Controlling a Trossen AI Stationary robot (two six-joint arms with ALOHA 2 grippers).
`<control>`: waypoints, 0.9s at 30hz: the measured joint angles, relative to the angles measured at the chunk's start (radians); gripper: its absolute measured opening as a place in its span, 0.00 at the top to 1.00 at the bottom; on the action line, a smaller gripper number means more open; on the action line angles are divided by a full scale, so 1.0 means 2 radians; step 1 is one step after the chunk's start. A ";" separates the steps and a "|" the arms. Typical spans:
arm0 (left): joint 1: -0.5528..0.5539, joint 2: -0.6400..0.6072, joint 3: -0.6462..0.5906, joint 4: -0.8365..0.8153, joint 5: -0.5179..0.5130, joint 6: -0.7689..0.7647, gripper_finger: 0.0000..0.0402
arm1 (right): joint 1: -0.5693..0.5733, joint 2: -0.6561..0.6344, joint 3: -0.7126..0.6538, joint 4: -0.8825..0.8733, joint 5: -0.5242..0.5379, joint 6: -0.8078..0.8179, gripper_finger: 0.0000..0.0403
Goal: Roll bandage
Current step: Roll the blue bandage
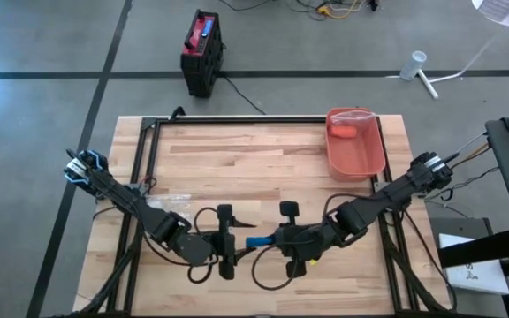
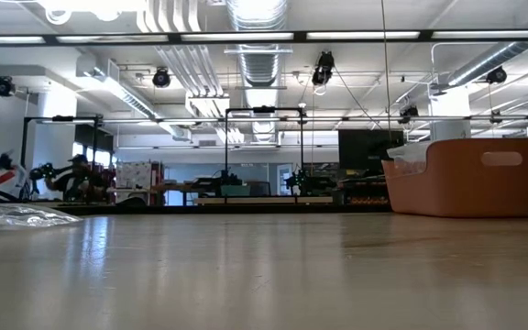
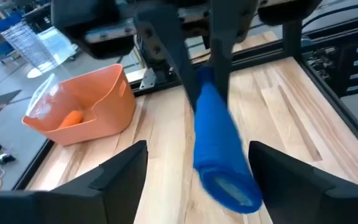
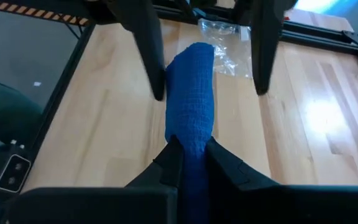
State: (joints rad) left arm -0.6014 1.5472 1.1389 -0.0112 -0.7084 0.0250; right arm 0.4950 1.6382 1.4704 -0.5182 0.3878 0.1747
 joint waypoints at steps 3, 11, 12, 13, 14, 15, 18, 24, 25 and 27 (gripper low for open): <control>-0.001 0.001 0.000 0.000 0.000 0.000 0.33 | -0.001 0.000 0.000 0.000 -0.001 0.000 0.93; -0.001 0.002 0.001 -0.003 0.005 -0.013 0.45 | -0.006 0.000 0.000 -0.002 0.000 0.005 0.92; -0.001 0.002 0.002 -0.003 0.006 -0.020 0.48 | -0.006 -0.001 0.000 -0.002 0.000 0.005 0.92; -0.001 0.002 0.002 -0.004 0.006 -0.026 0.50 | -0.006 -0.003 0.000 -0.002 0.000 0.005 0.92; -0.001 0.002 0.002 -0.005 0.007 -0.031 0.53 | -0.006 -0.004 0.000 -0.001 0.000 0.006 0.92; -0.001 0.002 0.002 -0.008 0.006 -0.036 0.57 | -0.006 -0.006 0.000 0.000 0.000 0.007 0.92; -0.001 0.002 0.002 -0.008 0.007 -0.048 0.71 | -0.006 -0.012 0.000 -0.001 0.000 0.015 0.92; -0.001 0.002 0.003 -0.007 0.009 -0.050 0.96 | -0.008 -0.020 0.000 -0.003 -0.007 0.018 0.92; -0.001 0.002 0.003 -0.007 0.009 -0.050 0.96 | -0.008 -0.020 0.000 -0.002 -0.011 0.020 0.92; -0.001 0.002 0.003 -0.007 0.008 -0.051 0.93 | -0.009 -0.020 0.000 -0.002 -0.017 0.024 0.92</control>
State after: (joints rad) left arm -0.6037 1.5505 1.1454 -0.0253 -0.6922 -0.0768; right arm 0.4770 1.5982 1.4708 -0.5220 0.3543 0.2225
